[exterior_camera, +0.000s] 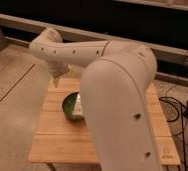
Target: Move the arm in a circular motion
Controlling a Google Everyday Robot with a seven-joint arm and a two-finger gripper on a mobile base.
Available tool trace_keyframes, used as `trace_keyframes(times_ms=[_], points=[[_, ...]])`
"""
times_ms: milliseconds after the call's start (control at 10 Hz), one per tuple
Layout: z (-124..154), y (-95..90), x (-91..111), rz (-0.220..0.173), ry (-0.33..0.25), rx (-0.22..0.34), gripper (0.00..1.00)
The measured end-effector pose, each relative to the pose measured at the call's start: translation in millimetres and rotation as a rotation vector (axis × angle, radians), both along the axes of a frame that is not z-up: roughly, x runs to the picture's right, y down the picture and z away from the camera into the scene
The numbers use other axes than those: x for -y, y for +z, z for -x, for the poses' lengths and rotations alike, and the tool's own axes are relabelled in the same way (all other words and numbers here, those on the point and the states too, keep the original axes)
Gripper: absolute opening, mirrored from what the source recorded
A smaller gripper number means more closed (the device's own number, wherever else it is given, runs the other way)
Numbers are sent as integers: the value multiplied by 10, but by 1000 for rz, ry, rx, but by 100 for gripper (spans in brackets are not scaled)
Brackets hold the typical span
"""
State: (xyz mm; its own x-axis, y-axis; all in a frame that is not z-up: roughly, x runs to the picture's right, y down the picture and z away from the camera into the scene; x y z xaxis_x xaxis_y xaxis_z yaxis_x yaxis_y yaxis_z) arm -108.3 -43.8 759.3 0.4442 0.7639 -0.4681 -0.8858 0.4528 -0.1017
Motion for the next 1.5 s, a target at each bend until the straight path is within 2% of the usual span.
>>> trace_keyframes(times_ms=[200,300,400,600,700,900,1000,1100,1200,1300,1500], points=[[-757,-142,-14,-23,74,-167,65],[-1270,-230,30,-48,129,-282,65],[-1635,-279,111,-75,168,-367,65],[-2076,-256,347,-125,208,-471,65],[-2236,-138,560,-159,228,-503,65],[-2180,204,880,-196,231,-469,65],[-1967,459,1068,-219,214,-407,65],[-1744,638,1180,-232,195,-348,65],[-1544,757,1232,-236,179,-300,65],[-1139,920,1280,-236,147,-209,65],[-595,981,1262,-223,108,-80,65]])
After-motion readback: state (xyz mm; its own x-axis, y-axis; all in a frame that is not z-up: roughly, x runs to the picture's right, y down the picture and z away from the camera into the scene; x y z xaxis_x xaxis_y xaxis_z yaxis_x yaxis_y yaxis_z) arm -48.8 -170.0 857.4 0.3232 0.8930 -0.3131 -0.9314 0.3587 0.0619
